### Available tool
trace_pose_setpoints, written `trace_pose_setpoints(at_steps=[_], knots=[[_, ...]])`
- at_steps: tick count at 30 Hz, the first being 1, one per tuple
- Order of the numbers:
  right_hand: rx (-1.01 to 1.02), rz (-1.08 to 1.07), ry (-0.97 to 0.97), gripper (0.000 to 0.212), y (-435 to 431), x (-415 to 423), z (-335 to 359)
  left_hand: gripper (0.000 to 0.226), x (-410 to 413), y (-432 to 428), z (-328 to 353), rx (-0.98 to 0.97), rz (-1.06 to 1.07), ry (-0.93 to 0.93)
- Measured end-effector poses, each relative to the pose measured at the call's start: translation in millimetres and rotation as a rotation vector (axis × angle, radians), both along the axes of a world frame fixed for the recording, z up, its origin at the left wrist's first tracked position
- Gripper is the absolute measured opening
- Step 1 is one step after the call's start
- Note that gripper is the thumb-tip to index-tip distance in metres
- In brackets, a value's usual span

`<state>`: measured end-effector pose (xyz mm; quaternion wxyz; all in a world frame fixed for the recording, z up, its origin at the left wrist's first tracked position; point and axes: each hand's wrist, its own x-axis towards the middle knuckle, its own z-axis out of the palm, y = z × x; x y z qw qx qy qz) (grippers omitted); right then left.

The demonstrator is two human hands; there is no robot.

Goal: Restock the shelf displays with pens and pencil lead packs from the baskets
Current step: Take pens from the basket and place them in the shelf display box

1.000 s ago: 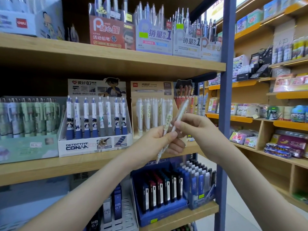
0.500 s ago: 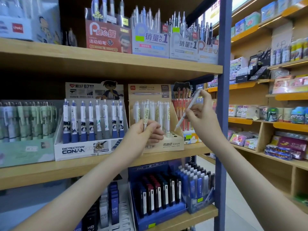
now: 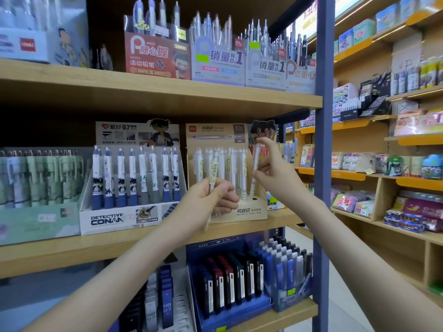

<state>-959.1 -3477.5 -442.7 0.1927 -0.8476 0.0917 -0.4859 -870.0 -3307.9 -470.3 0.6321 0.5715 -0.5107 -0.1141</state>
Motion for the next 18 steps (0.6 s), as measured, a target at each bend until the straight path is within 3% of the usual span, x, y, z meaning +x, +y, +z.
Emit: trace_pose_setpoints(at_steps=[8, 13, 18], knots=[[-0.049, 0.030, 0.020, 0.073, -1.5, -2.8, -0.3, 0.019, -5.3, -1.4, 0.0, 0.046, -0.042, 0.007], [0.056, 0.103, -0.073, 0.070, -4.4, -3.9, 1.6, 0.019, -6.1, -0.3, 2.3, 0.057, -0.025, -0.005], [-0.028, 0.047, 0.091, 0.073, 0.3, -1.3, 2.0, 0.020, -1.1, -0.2, 2.8, 0.060, -0.008, 0.026]])
